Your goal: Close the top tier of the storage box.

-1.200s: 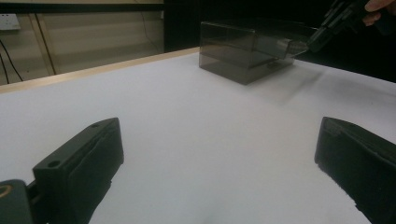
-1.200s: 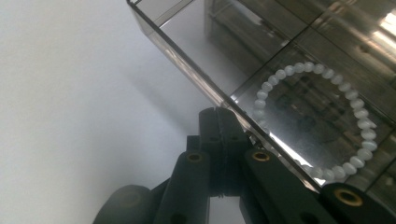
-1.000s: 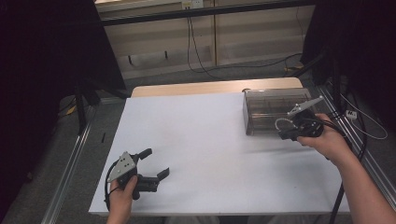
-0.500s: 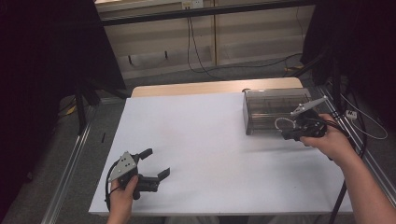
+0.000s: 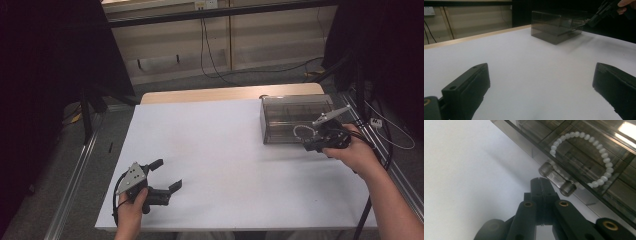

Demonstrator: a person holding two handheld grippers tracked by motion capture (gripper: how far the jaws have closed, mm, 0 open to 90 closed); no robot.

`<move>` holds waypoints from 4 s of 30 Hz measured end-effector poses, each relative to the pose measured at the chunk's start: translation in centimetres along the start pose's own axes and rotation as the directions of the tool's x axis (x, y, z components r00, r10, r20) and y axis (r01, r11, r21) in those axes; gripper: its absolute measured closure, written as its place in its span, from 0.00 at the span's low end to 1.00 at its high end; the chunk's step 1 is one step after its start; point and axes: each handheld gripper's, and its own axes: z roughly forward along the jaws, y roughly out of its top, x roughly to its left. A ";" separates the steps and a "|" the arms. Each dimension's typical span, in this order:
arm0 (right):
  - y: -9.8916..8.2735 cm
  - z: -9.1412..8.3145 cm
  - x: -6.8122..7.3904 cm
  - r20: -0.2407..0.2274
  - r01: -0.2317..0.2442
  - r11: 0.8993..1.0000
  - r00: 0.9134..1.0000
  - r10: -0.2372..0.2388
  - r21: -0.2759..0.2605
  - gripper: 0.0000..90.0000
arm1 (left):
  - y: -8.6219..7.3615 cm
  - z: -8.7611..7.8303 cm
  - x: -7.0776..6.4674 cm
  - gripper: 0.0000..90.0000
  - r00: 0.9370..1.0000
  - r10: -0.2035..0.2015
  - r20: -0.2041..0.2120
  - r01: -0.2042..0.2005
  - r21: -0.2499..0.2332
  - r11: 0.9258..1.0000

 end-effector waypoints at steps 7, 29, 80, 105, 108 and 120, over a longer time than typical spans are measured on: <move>0.1 -0.1 -0.2 0.012 -0.006 1.000 1.000 0.006 -0.009 1.00 | 0.0 0.1 0.0 0.02 1.000 0.001 0.000 -0.001 0.002 1.000; 0.9 0.3 -1.2 0.038 -0.021 1.000 0.999 0.022 -0.010 1.00 | 0.0 0.1 0.0 0.02 1.000 0.000 0.002 0.000 0.002 1.000; 2.0 1.4 -2.1 0.099 -0.047 0.998 0.994 0.050 -0.036 1.00 | 0.0 0.2 0.1 0.02 1.000 -0.002 0.003 0.002 0.000 1.000; 1.0 1.0 -0.6 -0.017 -0.062 0.996 0.998 0.061 -0.057 0.91 | 0.0 0.2 0.0 0.02 1.000 -0.002 0.003 0.002 0.000 1.000; 0.8 0.7 -0.2 -0.040 -0.067 0.995 0.997 0.064 -0.071 0.88 | 0.0 0.2 0.0 0.02 1.000 -0.007 0.004 0.007 -0.002 1.000; 0.2 0.5 1.9 -0.104 -0.044 0.995 0.994 0.034 -0.094 0.70 | 0.1 0.2 0.0 0.02 1.000 -0.002 0.006 0.002 -0.003 1.000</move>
